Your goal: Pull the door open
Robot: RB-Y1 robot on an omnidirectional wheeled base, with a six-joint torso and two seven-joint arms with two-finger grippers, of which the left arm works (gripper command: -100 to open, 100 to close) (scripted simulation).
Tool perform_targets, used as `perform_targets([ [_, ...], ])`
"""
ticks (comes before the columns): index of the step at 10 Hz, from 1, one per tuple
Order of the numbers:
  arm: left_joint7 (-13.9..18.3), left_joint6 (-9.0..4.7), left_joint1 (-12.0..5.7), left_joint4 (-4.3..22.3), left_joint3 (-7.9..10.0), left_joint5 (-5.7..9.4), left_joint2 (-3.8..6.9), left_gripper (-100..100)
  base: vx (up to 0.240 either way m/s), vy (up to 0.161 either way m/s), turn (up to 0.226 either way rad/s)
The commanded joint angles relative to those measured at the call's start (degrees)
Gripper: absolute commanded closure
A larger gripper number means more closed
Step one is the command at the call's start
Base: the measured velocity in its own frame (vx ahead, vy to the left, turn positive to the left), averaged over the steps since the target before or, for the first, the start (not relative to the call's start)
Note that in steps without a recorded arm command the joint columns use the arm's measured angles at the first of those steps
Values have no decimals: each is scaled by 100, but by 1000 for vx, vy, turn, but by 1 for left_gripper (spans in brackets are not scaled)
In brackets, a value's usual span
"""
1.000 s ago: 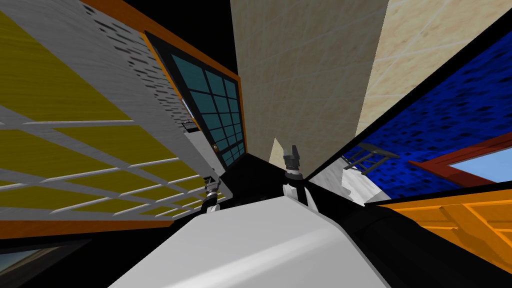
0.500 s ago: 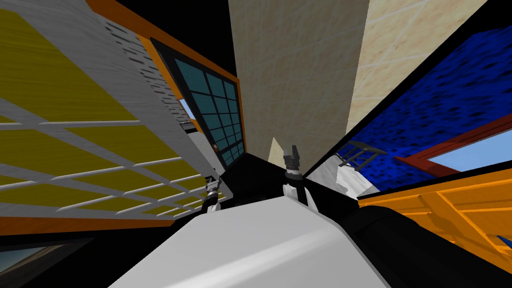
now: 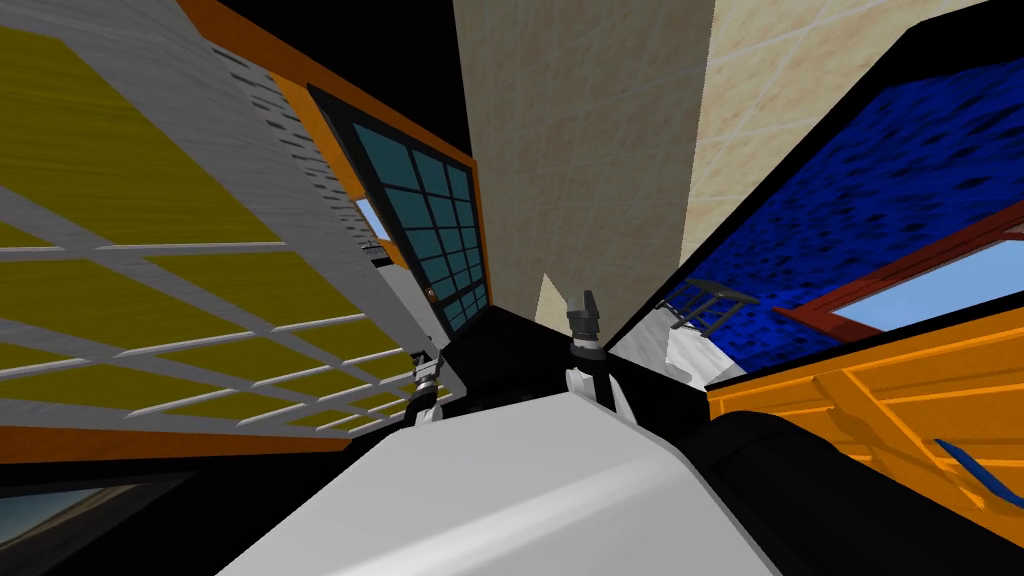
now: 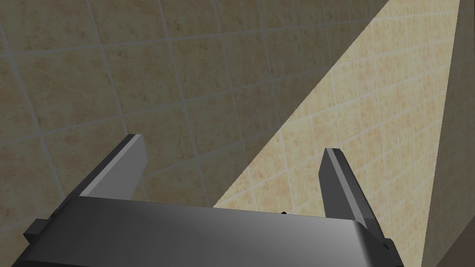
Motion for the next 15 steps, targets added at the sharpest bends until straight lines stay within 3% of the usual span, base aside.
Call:
perform_targets([
  [1, 0, 0, 0, 0, 0, 0, 0, -100, -20, -15, -57],
  [2, 208, -206, 98, 110, -7, 10, 119, -100, 15, -15, -226],
  [6, 457, -475, 248, 280, 27, 35, 312, -100, 30, 33, -99],
  [7, 457, -475, 248, 151, 27, 35, 312, -100, 7, 26, -11],
  [8, 457, -475, 248, 280, 27, 35, 312, -100, 3, 11, -10],
  [10, 586, -613, 326, 367, 45, 48, 411, -100, 13, 12, -76],
  [11, 569, -616, 197, 368, -25, 7, 331, -100, 4, -12, -47],
  [12, 569, -616, 197, 368, -25, 7, 331, 100, -4, -15, 19],
  [15, 569, -616, 197, 368, -25, 7, 331, 100, 0, 9, 5],
])
